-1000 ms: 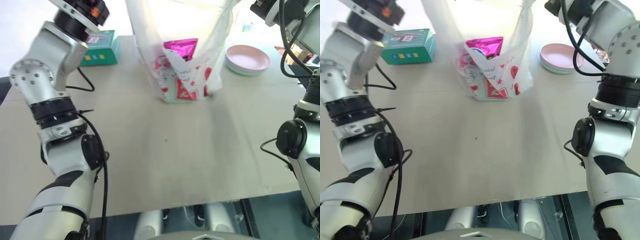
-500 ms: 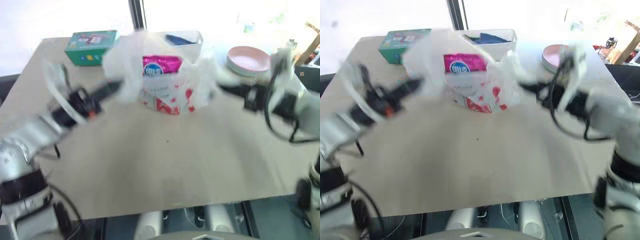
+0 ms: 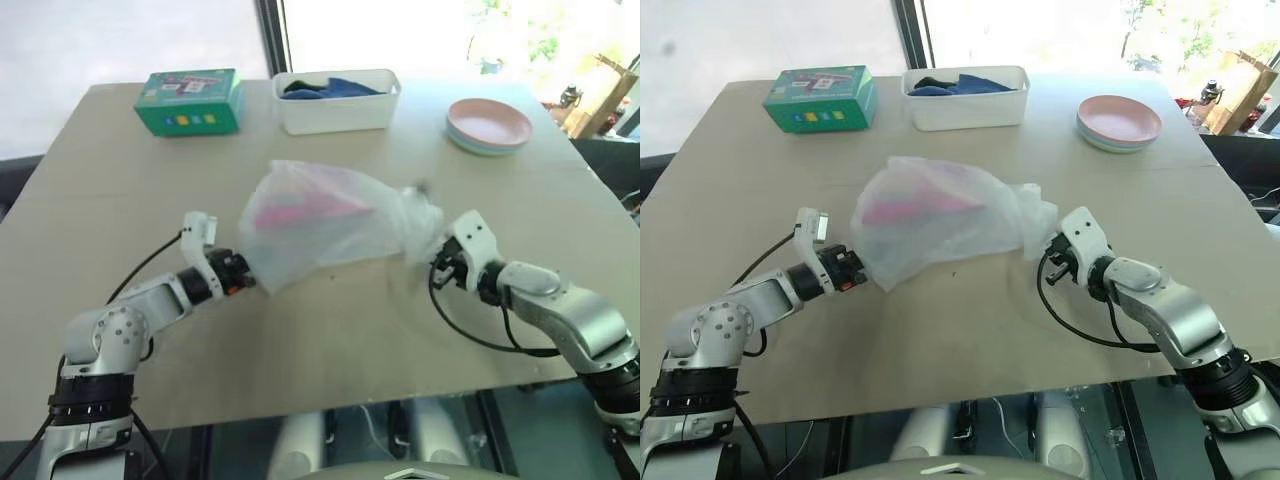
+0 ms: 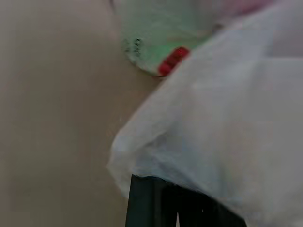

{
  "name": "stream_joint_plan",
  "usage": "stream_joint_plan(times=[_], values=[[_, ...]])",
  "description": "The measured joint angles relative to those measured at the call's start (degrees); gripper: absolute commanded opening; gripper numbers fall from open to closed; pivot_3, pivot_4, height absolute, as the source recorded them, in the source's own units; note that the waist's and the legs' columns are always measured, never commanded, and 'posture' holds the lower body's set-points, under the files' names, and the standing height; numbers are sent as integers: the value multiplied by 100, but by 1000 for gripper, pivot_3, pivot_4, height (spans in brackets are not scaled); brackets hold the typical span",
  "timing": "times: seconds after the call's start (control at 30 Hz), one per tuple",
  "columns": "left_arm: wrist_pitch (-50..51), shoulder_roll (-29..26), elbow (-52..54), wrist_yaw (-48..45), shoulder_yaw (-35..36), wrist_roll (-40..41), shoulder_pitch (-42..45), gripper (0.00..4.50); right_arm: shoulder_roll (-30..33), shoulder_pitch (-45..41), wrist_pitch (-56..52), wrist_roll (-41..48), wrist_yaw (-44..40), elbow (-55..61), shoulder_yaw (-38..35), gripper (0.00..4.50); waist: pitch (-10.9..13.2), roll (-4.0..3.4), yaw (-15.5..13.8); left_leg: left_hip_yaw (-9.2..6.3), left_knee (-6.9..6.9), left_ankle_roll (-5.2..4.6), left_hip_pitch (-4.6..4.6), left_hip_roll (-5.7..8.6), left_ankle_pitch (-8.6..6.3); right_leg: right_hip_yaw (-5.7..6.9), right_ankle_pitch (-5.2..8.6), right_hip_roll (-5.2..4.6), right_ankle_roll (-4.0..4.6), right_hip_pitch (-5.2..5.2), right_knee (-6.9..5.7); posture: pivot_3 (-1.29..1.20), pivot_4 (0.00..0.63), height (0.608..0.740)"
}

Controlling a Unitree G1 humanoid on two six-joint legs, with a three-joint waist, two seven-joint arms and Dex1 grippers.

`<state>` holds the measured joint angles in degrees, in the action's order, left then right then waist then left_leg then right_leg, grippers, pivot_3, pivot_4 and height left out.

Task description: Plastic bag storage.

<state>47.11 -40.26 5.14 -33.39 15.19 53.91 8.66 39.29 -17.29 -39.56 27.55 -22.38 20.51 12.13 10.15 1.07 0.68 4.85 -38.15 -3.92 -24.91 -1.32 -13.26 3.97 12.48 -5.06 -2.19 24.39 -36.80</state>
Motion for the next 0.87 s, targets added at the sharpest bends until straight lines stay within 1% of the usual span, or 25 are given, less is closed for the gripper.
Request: stream_joint_plan(times=[0.03,0.07,0.1,0.13,0.17,0.2,0.23,0.3,0.33,0.37,0.4,0.47,0.5,0.57,0.6,0.67,0.7,0.87], values=[[-163,-65,135,-181,133,-94,-272,0,103,203,137,50,-209,219,-165,434,0,0,5,5,23,3,1,1,-4,1,15,-1,-6,3,10,0,150,740],[-237,-133,230,-326,209,-116,-467,426,147,320,201,66,-292,353,-280,605,0,2,4,8,37,5,0,1,-6,2,19,-2,-5,8,15,0,150,740],[-319,-228,397,-554,322,-133,-717,558,209,501,269,94,-383,584,-465,846,1,1,-1,10,53,6,1,2,-7,3,23,-3,-6,10,28,0,150,740],[-398,-296,619,-767,499,-135,-1005,894,295,771,317,159,-483,898,-724,1343,1,1,-14,11,72,6,3,4,-7,6,27,-6,-8,10,38,0,150,740],[-453,-326,888,-921,767,-113,-1302,1383,414,1149,349,278,-611,1280,-1044,1931,0,2,-39,9,77,7,6,4,-8,10,29,-6,-9,6,46,0,150,740],[-512,-328,1073,-995,962,-88,-1486,1796,472,1426,349,391,-696,1551,-1296,2312,0,1,-67,1,76,7,12,3,-9,19,30,-7,-11,-5,52,0,150,740],[-561,-328,1281,-1043,1130,-72,-1670,2355,504,1714,346,514,-776,1796,-1569,2868,0,1,-85,-5,71,6,12,3,-9,23,30,-8,-11,-12,52,0,150,740],[-677,-330,1663,-1172,1478,-84,-2110,3246,573,2288,338,829,-975,2270,-2195,3805,-1,0,-117,-7,67,4,36,3,-15,24,32,-13,-13,-38,59,0,150,740],[-764,-335,1867,-1274,1675,-102,-2401,3813,606,2626,346,1009,-1122,2484,-2614,4401,-1,-1,-130,-13,69,21,41,0,-29,26,37,-28,-4,-50,79,0,150,740],[-820,-334,1979,-1361,1790,-144,-2637,4408,651,2895,351,1120,-1258,2604,-2900,4500,-3,-2,-133,-13,68,22,51,-1,-32,30,44,-31,2,-61,82,0,150,740],[-878,-332,2037,-1422,1839,-211,-2782,4465,665,3078,357,1185,-1379,2661,-3088,4500,-4,-1,-137,-14,67,-2,67,-1,-48,30,52,-35,-11,-70,82,0,150,740],[-1085,-305,2151,-1536,1895,-374,-2992,4465,672,3419,401,1263,-1608,2766,-3378,4500,-5,-1,-141,-16,65,-3,73,-1,-48,24,42,-50,-9,-75,82,0,150,740],[-1485,-158,2177,-1664,1906,-645,-3141,4465,662,3842,534,1286,-1876,2831,-3663,4500,-10,-8,-152,-14,66,-3,73,-1,-48,28,38,-58,-8,-75,82,0,150,740],[-2100,79,2156,-1838,1891,-1097,-3384,4465,550,4646,942,1057,-2344,2799,-4122,4500,-34,-12,-183,-15,66,-4,74,0,-48,33,39,-63,-7,-82,83,0,150,740],[-2316,132,2124,-1887,1865,-1290,-3402,4465,452,4868,1125,954,-2518,2682,-4277,4500,-37,-8,-187,-17,66,-4,73,1,-47,36,39,-61,-7,-81,83,0,150,740],[-2566,133,2115,-1927,1830,-1485,-3334,4465,334,5036,1487,742,-2737,2390,-4474,4500,-53,2,-179,-16,64,-4,73,-1,-47,35,39,-59,-6,-81,83,0,150,740],[-2669,122,2104,-1960,1794,-1575,-3258,4465,274,5065,1749,564,-2835,2170,-4489,4500,-66,6,-162,-15,63,-5,75,-1,-47,32,39,-58,-7,-82,83,0,150,740],[-2714,117,1872,-2002,1728,-1661,-3004,4465,111,5048,2382,82,-2985,1599,-4439,4500,-73,-4,-141,-13,63,-6,78,-4,-47,24,39,-50,-7,-80,83,0,150,740]])
